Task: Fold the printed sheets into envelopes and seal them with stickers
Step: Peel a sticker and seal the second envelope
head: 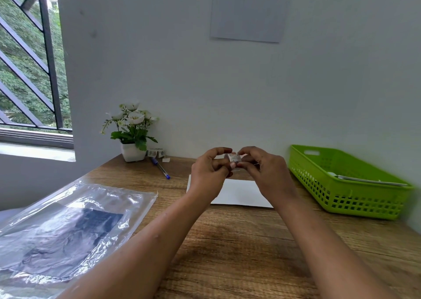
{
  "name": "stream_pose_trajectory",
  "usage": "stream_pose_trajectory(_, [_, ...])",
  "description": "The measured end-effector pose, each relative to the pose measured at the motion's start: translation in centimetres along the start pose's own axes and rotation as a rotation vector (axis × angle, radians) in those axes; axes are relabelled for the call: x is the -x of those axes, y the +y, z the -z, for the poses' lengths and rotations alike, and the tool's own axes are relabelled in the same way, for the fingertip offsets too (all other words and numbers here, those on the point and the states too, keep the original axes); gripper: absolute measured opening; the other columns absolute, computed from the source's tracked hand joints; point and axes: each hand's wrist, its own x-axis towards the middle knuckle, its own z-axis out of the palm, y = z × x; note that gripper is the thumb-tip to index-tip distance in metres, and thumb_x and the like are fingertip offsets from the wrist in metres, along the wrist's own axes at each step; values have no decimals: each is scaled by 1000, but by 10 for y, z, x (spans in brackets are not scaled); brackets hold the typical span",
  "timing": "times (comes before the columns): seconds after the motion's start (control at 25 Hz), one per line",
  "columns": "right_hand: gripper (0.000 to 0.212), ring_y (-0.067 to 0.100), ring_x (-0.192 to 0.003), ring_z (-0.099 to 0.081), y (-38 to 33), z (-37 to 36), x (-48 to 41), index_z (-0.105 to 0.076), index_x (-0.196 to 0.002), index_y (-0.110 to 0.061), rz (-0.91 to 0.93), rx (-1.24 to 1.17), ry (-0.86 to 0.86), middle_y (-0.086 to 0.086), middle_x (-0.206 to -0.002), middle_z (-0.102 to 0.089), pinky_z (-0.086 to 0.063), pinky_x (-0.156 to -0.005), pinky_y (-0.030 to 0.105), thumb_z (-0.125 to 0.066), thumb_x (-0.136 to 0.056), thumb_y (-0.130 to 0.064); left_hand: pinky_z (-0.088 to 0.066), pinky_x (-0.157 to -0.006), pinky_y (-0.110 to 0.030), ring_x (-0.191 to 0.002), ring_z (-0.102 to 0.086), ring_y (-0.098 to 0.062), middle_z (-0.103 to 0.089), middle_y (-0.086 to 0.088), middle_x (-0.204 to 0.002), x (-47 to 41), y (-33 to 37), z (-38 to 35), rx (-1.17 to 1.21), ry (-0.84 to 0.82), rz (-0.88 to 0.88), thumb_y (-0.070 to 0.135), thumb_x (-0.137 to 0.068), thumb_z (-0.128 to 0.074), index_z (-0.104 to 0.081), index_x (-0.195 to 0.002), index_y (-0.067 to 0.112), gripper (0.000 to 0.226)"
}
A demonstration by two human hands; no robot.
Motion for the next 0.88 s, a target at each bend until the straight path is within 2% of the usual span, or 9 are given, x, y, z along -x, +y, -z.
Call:
stream_pose_trajectory(0.08, [17, 9, -85, -67, 0, 1, 0, -70, -103, -13, 3, 4, -8, 1, -92, -74, -47, -72, 15, -66, -86, -16, -56, -80, -27, -88, -71, -14, -76, -1, -81, 0, 0, -1, -13, 3, -5, 0, -85, -65, -64, -103, 25, 31])
stream_pose_trajectory(0.28, [13, 15, -80, -68, 0, -1, -1, -71, -98, -12, 41, 32, 9, 2, -87, -74, -52, -71, 28, -67, -86, -16, -56, -79, -24, -84, -70, -11, -75, -2, -82, 0, 0, 0, 5, 11, 4, -3, -86, -64, -64, -107, 20, 31])
stream_pose_trajectory(0.36, [12, 17, -77, -68, 0, 0, -1, -71, -95, -12, 43, 35, 3, 3, -84, -74, -51, -69, 30, -67, -85, -17, -56, -80, -25, -83, -71, -10, -75, -3, -84, 0, 0, 0, 12, 7, 7, -4, -86, -63, -64, -106, 20, 32])
stream_pose_trajectory(0.44, [10, 16, -72, -65, 0, 0, -1, -70, -92, -12, 53, 52, -10, 2, -81, -73, -48, -65, 24, -67, -85, -19, -56, -81, -25, -83, -71, -10, -75, -3, -85, 0, -1, 0, 19, 2, 6, -4, -86, -63, -64, -107, 20, 32])
stream_pose_trajectory(0.52, [10, 10, -63, -57, 0, 0, -2, -69, -88, -14, 76, 102, -40, -1, -76, -70, -39, -58, 12, -65, -86, -22, -56, -82, -26, -84, -71, -10, -76, -2, -84, -1, -2, 0, 11, 1, -2, -4, -86, -63, -65, -108, 20, 32])
stream_pose_trajectory(0.6, [7, 5, -63, -56, 1, -1, -3, -68, -88, -15, 50, 87, -41, -4, -75, -69, -37, -58, 7, -66, -86, -22, -56, -85, -29, -87, -71, -11, -76, 0, -83, -2, -2, 1, -18, -5, -21, -2, -86, -63, -65, -108, 22, 32])
stream_pose_trajectory(0.68, [15, 6, -72, -64, 0, -2, -3, -66, -97, -17, -75, -79, -5, -5, -79, -70, -43, -63, 8, -70, -83, -17, -55, -84, -26, -86, -70, -9, -76, 1, -85, -1, -3, 2, -86, -2, -68, 2, -86, -65, -61, -110, 24, 32])
stream_pose_trajectory(0.8, [35, 8, -86, -68, -7, -2, -2, -58, -114, -21, -340, -501, -15, -2, -89, -74, -47, -72, 15, -71, -83, -12, -48, -65, -11, -77, -66, -1, -74, 4, -90, 1, -3, 4, -341, -13, -214, 0, -86, -62, -48, -118, 26, 43])
stream_pose_trajectory(0.88, [40, 15, -86, -69, -11, -3, -3, -55, -120, -22, -454, -760, -20, 1, -88, -74, -51, -75, 25, -67, -85, -6, -49, -67, -9, -83, -67, -1, -72, 2, -93, 2, -3, 7, -427, -54, -303, -8, -85, -55, -43, -125, 25, 53])
